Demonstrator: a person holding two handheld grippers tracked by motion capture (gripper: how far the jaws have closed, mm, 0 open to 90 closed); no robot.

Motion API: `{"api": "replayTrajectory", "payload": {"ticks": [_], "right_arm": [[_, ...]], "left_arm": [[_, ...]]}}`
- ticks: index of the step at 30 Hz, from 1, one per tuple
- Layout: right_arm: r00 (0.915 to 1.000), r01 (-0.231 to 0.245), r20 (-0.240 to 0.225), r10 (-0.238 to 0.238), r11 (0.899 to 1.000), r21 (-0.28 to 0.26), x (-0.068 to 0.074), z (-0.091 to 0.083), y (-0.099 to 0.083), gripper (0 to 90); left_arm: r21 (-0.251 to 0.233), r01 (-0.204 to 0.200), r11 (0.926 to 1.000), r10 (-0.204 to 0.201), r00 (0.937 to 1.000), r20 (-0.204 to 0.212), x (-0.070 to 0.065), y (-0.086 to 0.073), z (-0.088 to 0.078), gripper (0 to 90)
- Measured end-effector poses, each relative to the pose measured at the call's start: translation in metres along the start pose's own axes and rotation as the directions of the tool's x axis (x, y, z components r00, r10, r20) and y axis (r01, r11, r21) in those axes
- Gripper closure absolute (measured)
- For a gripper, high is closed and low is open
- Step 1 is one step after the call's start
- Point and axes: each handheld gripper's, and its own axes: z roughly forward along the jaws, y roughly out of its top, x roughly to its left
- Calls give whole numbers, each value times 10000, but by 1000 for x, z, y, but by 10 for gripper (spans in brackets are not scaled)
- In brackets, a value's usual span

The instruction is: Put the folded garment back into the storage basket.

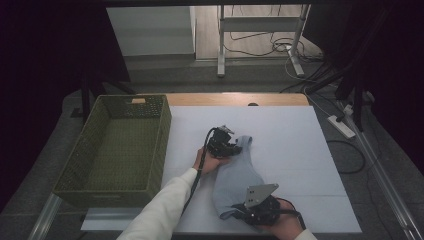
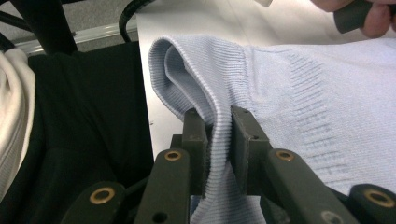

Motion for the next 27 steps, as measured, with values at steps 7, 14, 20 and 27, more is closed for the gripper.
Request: {"api": "replayTrajectory", "payload": {"ticks": [7, 14, 20, 27], "right_arm": [[10000, -29, 47, 29, 9999, -158, 0, -3, 1, 766], [9999, 57, 102, -54, 9996, -264, -1, -5, 1, 766], [9998, 67, 187, -59, 9991, -410, -1, -8, 2, 766], [9995, 101, 288, -86, 9985, -530, -1, -10, 3, 766]], "left_arm": [[-132, -104, 9999, 105, 9999, 10, 1, 1, -3, 787], [-294, -158, 9994, 162, 9998, 116, 1, 1, -4, 792], [-559, -181, 9983, 189, 9997, 150, 1, 3, -10, 796], [-783, -209, 9967, 216, 9997, 85, 1, 4, -17, 797]]}}
